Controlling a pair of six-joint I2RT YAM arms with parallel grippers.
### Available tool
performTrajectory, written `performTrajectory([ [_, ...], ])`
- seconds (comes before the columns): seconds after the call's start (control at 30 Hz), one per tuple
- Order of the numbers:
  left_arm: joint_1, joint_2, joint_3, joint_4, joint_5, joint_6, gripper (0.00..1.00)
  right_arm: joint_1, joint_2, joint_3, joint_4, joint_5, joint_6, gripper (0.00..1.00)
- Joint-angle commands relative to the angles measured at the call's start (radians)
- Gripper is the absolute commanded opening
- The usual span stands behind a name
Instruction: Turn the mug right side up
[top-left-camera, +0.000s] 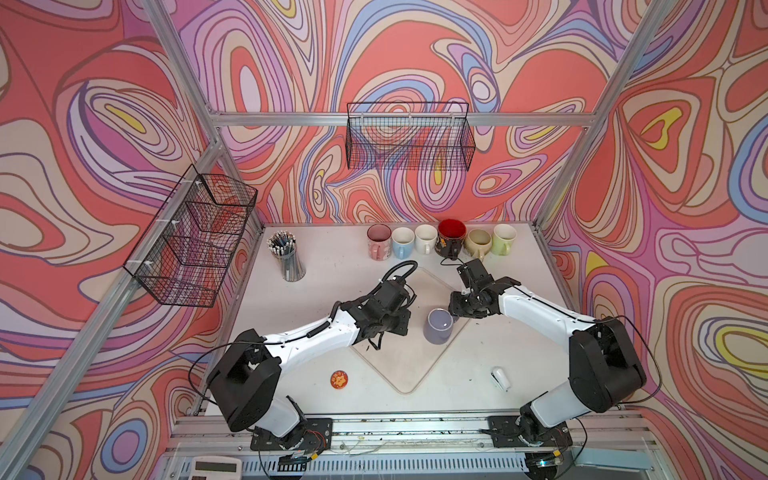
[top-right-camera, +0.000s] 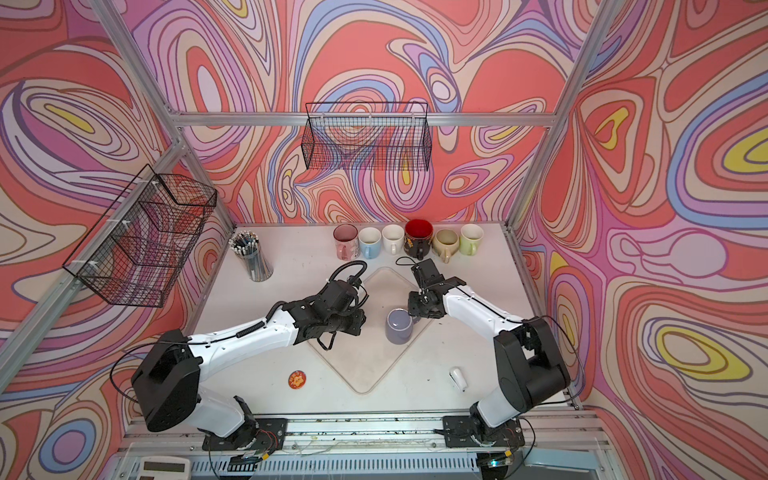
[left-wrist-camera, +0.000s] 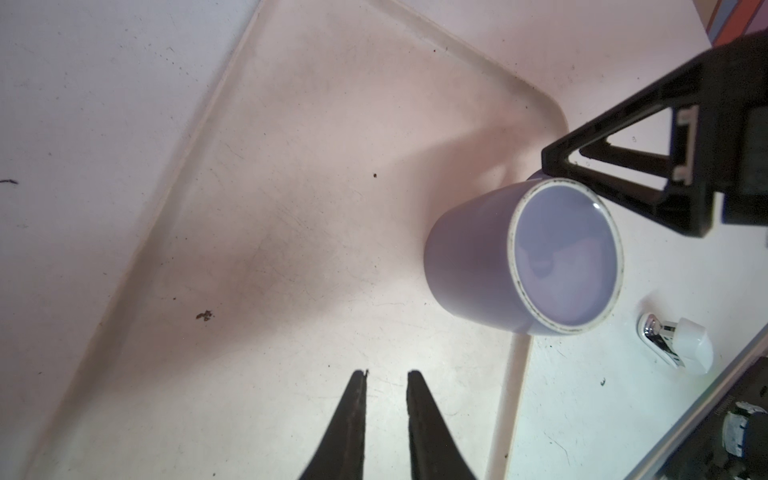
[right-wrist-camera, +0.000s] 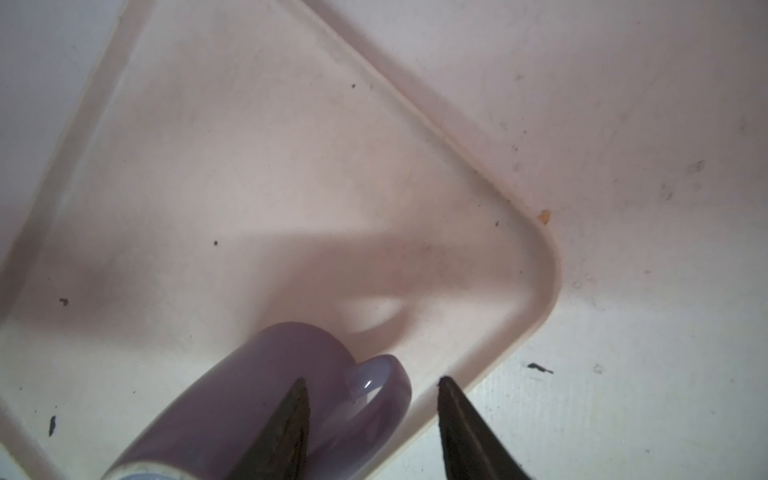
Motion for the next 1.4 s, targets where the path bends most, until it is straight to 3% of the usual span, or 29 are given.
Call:
performTrajectory([
  [0.0, -0.004, -0.039, -0.021, 0.012, -0.029, -0.011, 0.22, 0.043, -0.043, -0.028, -0.033, 0.004, 0.011, 0.50],
  [0.57, -0.002, -0.125, -0.053, -0.025, -0.128, -0.002, 0.22, 0.244, -0.157, -0.122, -0.054, 0.026, 0.108, 0.47],
  [0.87, 0.013, -0.280, -0.071, -0.104, -0.224, 0.002, 0.26, 0.335, -0.163, -0.149, -0.037, 0.008, 0.100, 0.48],
  [1.13, 0.031, -0.422, -0.120, -0.142, -0.284, -0.002, 0.50, 0.341, -0.239, -0.107, -0.119, 0.034, 0.023, 0.51],
  [1.37, 0.042, -0.463, -0.134, -0.161, -0.345, -0.013, 0.61, 0.408, -0.244, -0.070, -0.164, 0.076, -0.053, 0.53],
])
